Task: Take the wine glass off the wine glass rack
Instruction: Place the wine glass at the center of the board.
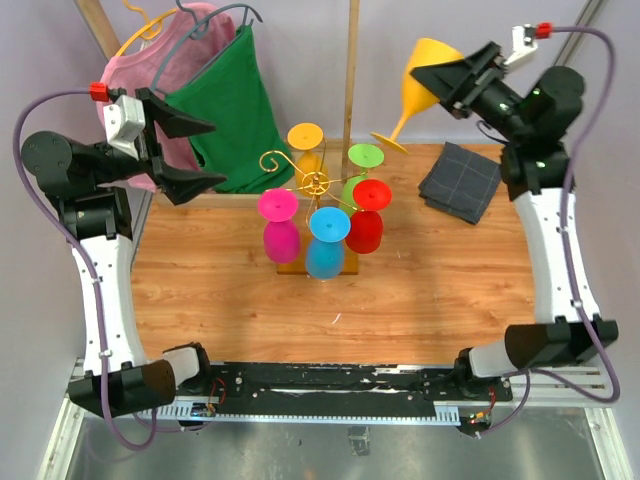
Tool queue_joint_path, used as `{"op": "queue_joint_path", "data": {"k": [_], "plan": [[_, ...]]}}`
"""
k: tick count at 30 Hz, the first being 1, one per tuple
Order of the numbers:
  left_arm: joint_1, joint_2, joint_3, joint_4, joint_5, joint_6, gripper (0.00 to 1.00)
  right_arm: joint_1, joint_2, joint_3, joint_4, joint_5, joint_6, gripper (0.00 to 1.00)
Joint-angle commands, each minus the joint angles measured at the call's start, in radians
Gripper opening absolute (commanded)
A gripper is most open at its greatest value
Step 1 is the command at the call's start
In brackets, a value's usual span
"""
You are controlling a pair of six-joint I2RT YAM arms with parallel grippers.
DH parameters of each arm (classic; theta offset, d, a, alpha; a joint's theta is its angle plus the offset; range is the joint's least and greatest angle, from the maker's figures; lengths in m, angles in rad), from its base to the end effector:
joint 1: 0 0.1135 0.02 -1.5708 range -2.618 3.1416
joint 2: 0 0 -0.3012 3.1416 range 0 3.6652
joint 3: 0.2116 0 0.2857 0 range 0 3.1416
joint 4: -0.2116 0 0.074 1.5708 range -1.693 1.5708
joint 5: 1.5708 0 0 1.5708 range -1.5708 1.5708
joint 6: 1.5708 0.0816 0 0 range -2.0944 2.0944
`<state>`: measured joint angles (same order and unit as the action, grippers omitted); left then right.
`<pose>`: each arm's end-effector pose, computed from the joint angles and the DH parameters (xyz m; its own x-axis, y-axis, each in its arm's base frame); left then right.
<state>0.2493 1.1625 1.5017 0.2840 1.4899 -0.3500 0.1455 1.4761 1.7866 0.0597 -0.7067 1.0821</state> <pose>0.2229 -0.0272 0.5865 0.2692 0.0399 -0.9623 0.9120 0.3105 0.2680 0.3544 0.1055 0.6051 -0.4581 0.6115 -0.6451 -0.6490 0.2657 0.7128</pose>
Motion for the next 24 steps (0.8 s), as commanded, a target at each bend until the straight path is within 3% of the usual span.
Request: {"op": "queue_joint_path", "data": {"k": [1, 6, 11, 16, 24], "plan": [[0.007, 0.015, 0.018, 0.018, -0.028, -0.039, 0.99, -0.125, -0.116, -0.04, -0.247, -0.003, -0.264, 0.69], [0.008, 0.033, 0.018, 0.019, -0.045, -0.057, 0.99, -0.167, -0.17, -0.038, -0.497, 0.131, -0.529, 0.69], [0.011, 0.058, 0.018, 0.019, -0.059, -0.081, 0.99, -0.169, -0.23, -0.124, -0.587, 0.321, -0.705, 0.68], [0.015, 0.077, 0.013, 0.02, -0.063, -0.096, 0.99, -0.173, -0.276, -0.222, -0.587, 0.468, -0.769, 0.66], [0.015, 0.076, -0.005, 0.019, -0.068, -0.122, 0.99, -0.098, -0.342, -0.477, -0.398, 0.671, -0.84, 0.65]]}}
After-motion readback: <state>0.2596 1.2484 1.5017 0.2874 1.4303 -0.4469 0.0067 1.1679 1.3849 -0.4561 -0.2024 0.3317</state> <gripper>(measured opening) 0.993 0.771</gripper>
